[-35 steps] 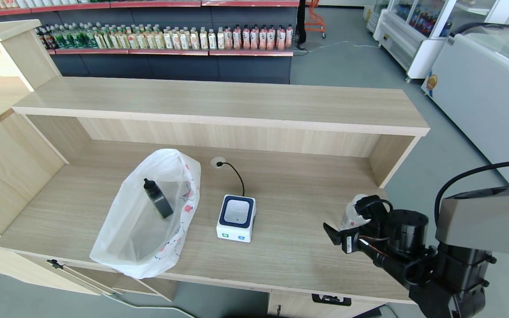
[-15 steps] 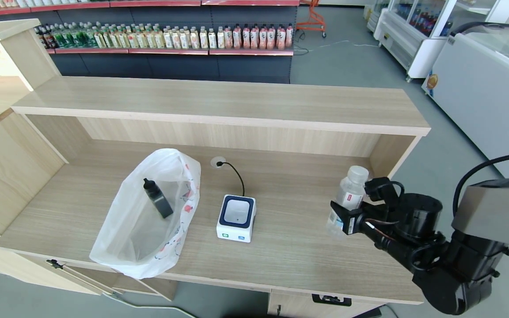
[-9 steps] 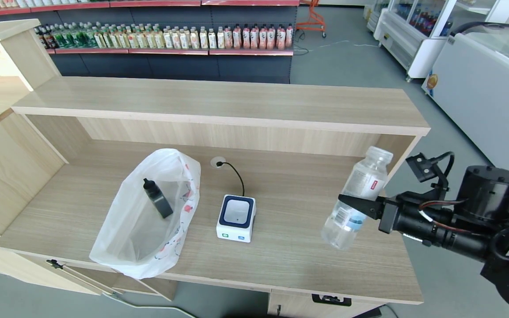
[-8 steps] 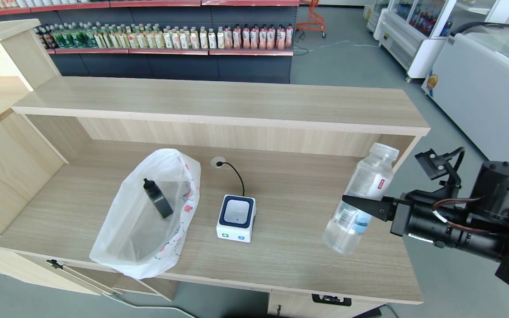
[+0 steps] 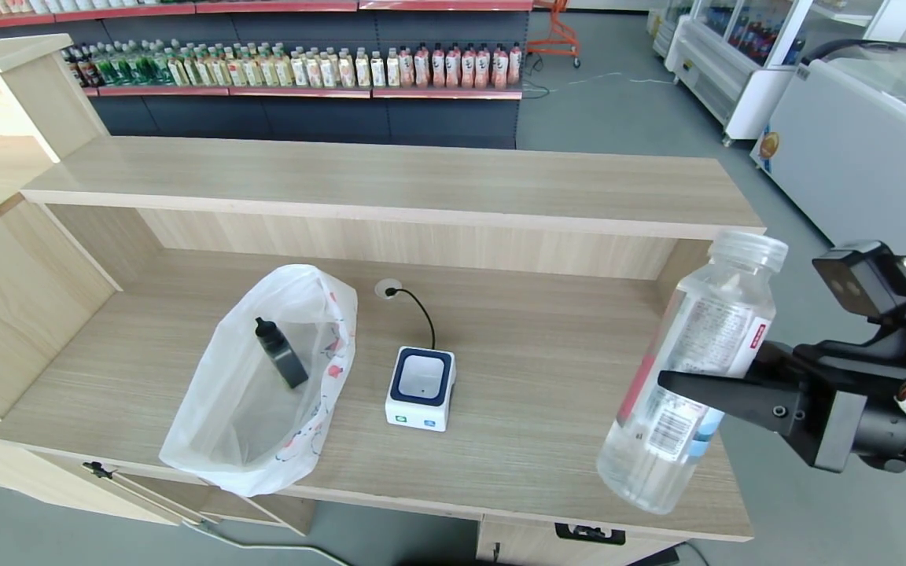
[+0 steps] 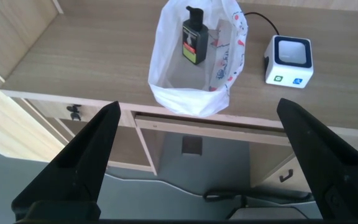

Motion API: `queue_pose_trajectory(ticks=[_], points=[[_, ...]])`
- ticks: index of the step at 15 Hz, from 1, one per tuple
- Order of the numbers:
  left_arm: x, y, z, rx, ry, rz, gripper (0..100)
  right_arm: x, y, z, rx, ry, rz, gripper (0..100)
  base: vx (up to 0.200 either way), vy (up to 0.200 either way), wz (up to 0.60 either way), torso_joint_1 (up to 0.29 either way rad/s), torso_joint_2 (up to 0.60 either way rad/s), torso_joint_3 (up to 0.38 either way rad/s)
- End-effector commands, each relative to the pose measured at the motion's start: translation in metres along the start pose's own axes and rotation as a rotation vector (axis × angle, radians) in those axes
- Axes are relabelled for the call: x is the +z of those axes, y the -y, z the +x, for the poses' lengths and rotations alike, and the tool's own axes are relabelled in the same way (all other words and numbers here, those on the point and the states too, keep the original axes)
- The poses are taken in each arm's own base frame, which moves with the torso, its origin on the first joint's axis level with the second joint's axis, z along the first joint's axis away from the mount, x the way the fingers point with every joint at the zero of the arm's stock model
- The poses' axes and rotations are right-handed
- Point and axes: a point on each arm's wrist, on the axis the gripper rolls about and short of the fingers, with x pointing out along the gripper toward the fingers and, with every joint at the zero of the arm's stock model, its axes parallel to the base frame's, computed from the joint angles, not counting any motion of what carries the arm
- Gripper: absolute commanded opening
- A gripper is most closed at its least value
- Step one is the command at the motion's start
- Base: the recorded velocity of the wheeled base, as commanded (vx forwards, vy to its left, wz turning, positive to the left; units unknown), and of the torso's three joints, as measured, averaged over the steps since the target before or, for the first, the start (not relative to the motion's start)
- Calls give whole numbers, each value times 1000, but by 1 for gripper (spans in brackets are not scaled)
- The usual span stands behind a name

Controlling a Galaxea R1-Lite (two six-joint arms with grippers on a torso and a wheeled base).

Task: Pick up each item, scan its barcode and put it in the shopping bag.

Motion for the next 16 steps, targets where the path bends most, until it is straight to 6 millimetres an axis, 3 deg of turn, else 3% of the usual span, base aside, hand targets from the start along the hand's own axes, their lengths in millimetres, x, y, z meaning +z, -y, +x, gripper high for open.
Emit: queue_pose_trajectory(ticks=[1, 9, 16], points=[[0, 0, 0, 0, 0, 0, 100, 5, -14, 0, 50, 13, -34, 0, 0, 0, 0, 0, 0, 0], [0, 0, 0, 0, 0, 0, 100, 2, -39, 8, 150, -57, 12, 0, 0, 0, 0, 0, 0, 0], [0, 0, 0, 0, 0, 0, 100, 3, -42, 14, 166, -102, 54, 0, 0, 0, 0, 0, 0, 0]])
